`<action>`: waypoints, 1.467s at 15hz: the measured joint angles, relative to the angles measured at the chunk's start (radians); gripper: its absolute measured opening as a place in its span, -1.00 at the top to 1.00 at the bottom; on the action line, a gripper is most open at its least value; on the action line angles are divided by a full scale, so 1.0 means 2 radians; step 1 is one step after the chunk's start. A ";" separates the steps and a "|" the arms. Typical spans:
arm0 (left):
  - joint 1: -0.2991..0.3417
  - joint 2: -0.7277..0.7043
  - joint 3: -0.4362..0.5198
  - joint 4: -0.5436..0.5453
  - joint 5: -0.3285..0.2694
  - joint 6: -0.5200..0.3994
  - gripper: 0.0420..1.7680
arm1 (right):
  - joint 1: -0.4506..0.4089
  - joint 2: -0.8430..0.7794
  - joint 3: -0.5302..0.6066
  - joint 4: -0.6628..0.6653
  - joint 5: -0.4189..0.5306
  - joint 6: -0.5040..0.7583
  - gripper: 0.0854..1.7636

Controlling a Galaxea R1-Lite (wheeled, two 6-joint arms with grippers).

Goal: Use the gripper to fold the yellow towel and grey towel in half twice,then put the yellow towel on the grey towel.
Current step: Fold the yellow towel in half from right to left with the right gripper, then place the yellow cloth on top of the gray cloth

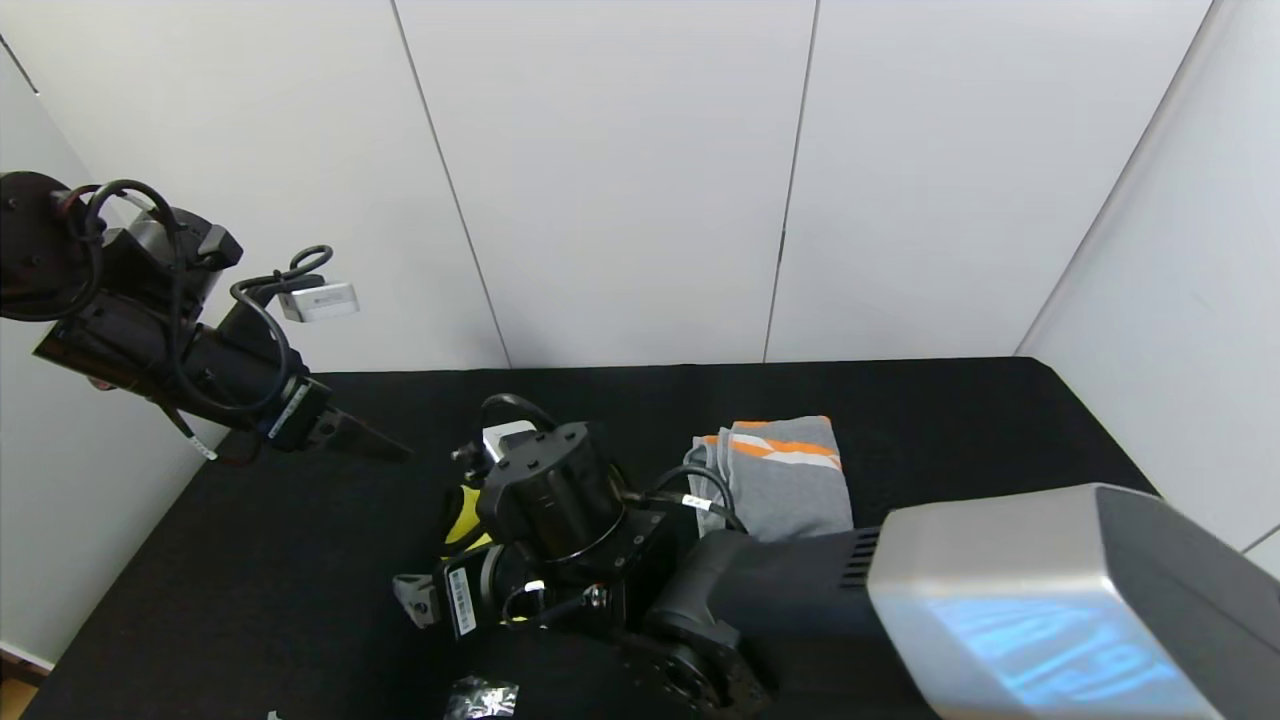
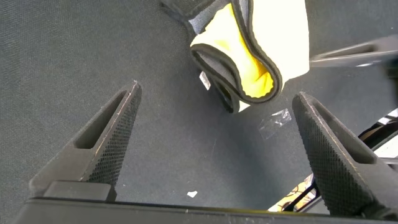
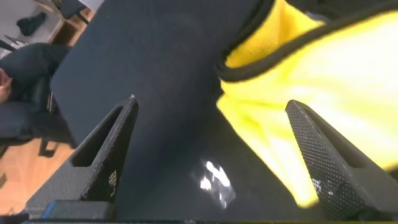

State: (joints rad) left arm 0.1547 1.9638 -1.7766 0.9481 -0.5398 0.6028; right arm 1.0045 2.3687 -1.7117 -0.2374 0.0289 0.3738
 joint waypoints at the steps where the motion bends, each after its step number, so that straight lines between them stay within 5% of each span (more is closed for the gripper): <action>1: 0.000 0.000 0.000 0.000 0.000 0.000 -0.94 | -0.003 -0.010 0.001 0.023 0.000 0.008 -0.94; 7: 0.000 0.000 0.000 0.000 0.000 0.000 -0.94 | -0.028 -0.046 0.000 0.141 -0.001 0.029 -0.94; 22: 0.000 -0.001 0.000 0.000 0.000 0.000 -0.94 | -0.069 0.019 -0.028 0.137 -0.013 0.100 -0.94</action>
State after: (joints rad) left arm 0.1549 1.9623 -1.7762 0.9481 -0.5394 0.6028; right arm 0.8660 2.4072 -1.7674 0.0357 0.0032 0.5736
